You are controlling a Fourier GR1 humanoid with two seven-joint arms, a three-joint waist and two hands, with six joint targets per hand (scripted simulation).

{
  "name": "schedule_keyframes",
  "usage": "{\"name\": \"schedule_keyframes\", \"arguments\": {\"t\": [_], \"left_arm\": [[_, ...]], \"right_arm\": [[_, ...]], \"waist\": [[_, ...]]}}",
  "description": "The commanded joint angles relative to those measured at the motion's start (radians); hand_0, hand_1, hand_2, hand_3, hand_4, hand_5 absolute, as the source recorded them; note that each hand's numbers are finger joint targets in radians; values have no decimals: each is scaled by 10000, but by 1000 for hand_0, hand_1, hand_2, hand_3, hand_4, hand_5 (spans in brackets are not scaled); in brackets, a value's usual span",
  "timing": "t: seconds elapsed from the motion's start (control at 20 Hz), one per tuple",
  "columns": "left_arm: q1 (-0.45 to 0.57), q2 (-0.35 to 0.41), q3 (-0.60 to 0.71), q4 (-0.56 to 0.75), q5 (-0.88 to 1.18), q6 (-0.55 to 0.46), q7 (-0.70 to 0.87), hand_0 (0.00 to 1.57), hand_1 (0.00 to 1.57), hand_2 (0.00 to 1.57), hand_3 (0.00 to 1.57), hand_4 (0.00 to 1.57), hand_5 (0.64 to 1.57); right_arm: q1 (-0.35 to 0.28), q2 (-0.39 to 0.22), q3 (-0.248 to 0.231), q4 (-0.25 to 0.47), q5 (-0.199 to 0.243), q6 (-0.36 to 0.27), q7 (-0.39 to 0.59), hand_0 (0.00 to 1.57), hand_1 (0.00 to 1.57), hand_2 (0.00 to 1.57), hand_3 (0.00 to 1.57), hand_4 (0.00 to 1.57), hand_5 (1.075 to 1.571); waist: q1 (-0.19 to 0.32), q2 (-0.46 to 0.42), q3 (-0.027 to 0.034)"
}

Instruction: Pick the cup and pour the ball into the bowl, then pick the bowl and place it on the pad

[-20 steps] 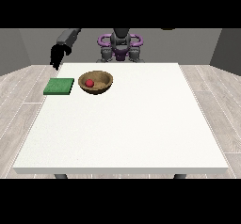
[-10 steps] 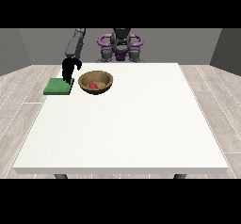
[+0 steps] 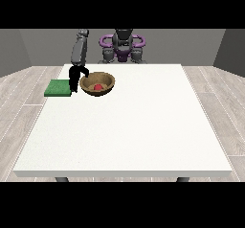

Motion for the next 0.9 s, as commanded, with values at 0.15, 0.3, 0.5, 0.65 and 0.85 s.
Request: {"name": "schedule_keyframes", "arguments": {"t": [0.15,0.3,0.5,0.65,0.85], "left_arm": [[428,212,92,-1020,507,-123,111,0,0,0,0,1017,1536],[435,314,94,-1091,588,-202,101,0,0,0,0,1014,1542],[352,531,164,-1042,516,-70,139,0,0,0,0,1020,1538],[516,591,331,-911,990,-486,106,0,0,0,0,1022,1537],[793,924,658,-920,1236,-490,69,0,0,0,0,1022,1543]], "right_arm": [[-602,-810,-472,1567,-237,708,-1075,0,0,0,0,476,1548],[-827,-677,-414,1405,-196,273,-1002,0,0,0,0,447,1544],[-495,88,125,1109,158,-34,-1205,0,0,0,0,430,1546],[-1070,321,-25,1145,-5,-586,-1053,0,0,0,0,463,1550],[-1341,-63,-93,1677,-30,-481,-1085,0,0,0,0,498,1556]], "waist": [[287,758,6],[303,842,5],[94,805,1],[342,802,1],[121,912,1]]}}
